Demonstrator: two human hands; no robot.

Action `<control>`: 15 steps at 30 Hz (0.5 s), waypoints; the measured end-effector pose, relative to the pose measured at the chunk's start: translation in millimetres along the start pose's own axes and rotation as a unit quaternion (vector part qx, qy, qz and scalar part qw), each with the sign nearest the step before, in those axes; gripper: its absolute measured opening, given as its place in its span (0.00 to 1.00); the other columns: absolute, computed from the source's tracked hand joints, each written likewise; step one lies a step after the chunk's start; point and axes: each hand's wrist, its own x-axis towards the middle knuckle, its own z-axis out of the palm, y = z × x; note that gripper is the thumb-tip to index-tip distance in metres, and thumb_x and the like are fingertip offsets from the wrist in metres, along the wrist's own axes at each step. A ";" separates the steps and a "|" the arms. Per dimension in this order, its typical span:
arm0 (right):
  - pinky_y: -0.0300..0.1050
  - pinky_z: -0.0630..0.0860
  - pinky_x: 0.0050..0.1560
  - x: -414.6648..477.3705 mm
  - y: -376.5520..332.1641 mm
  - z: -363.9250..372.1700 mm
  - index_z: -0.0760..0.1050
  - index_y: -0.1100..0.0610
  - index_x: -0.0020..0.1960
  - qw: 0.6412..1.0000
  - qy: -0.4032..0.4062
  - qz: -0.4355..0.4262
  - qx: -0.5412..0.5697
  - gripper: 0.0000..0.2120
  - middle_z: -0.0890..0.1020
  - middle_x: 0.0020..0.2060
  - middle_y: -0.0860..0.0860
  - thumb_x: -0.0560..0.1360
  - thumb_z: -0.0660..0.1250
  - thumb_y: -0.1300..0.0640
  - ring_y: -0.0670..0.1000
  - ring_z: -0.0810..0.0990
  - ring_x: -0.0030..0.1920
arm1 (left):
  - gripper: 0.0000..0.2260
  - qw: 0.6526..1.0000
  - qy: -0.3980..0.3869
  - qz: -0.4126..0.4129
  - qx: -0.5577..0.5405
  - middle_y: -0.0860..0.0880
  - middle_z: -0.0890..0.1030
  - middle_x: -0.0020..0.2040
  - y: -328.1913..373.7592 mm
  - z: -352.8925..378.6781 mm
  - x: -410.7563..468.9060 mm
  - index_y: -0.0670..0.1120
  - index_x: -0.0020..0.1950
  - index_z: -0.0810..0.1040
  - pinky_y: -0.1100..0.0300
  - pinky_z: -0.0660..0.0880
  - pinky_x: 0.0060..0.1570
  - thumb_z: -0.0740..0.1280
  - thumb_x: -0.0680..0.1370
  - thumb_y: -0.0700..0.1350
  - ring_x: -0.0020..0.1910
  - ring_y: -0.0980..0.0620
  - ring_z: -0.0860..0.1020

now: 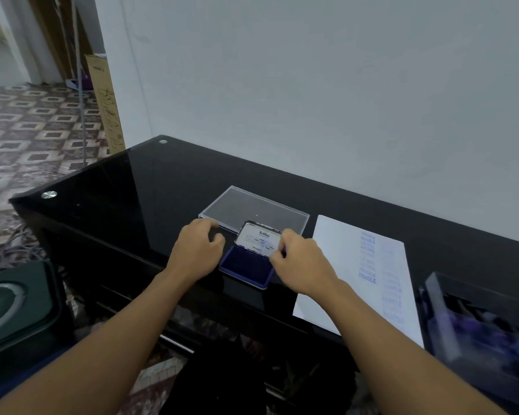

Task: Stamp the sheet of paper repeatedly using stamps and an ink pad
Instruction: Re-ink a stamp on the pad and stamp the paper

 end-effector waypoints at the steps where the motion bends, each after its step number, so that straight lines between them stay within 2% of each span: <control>1: 0.44 0.69 0.31 -3.3 5.9 -5.1 0.67 0.54 0.46 1.000 0.002 0.010 0.003 0.07 0.75 0.38 0.48 0.80 0.61 0.52 0.49 0.74 0.36 | 0.16 1.000 -0.009 0.017 -0.001 0.48 0.76 0.66 8.3 1.0 -1.3 0.45 0.66 0.76 0.59 0.68 0.57 0.62 0.79 0.45 0.62 0.51 0.74; 4: 0.48 0.73 0.36 -14.2 25.1 -19.5 0.69 0.56 0.44 0.999 0.005 0.045 0.009 0.07 0.77 0.38 0.52 0.79 0.62 0.54 0.52 0.76 0.38 | 0.17 0.997 -0.034 0.075 0.005 0.49 0.75 0.68 38.1 5.9 -6.8 0.45 0.68 0.74 0.60 0.66 0.62 0.62 0.79 0.45 0.66 0.52 0.71; 7: 0.45 0.72 0.36 -26.9 44.1 -35.3 0.68 0.54 0.43 0.997 0.009 0.071 -0.001 0.08 0.78 0.39 0.52 0.79 0.64 0.54 0.51 0.76 0.37 | 0.18 0.989 -0.060 0.131 0.012 0.48 0.74 0.69 69.1 13.4 -14.5 0.44 0.69 0.73 0.60 0.64 0.65 0.61 0.80 0.44 0.69 0.51 0.69; 11: 0.45 0.73 0.35 -44.5 72.8 -59.5 0.69 0.54 0.43 0.993 0.012 0.112 -0.017 0.08 0.79 0.39 0.52 0.79 0.65 0.53 0.51 0.78 0.37 | 0.16 0.981 -0.068 0.182 0.008 0.48 0.76 0.67 99.7 30.8 -27.4 0.43 0.67 0.75 0.58 0.66 0.65 0.62 0.80 0.44 0.66 0.50 0.71; 15: 0.45 0.70 0.33 -60.7 98.4 -83.0 0.70 0.56 0.44 0.989 0.023 0.146 -0.030 0.08 0.78 0.38 0.50 0.78 0.64 0.54 0.51 0.75 0.35 | 0.15 0.976 -0.096 0.195 0.003 0.49 0.75 0.65 118.9 54.4 -39.8 0.44 0.66 0.74 0.59 0.67 0.64 0.62 0.80 0.46 0.64 0.51 0.70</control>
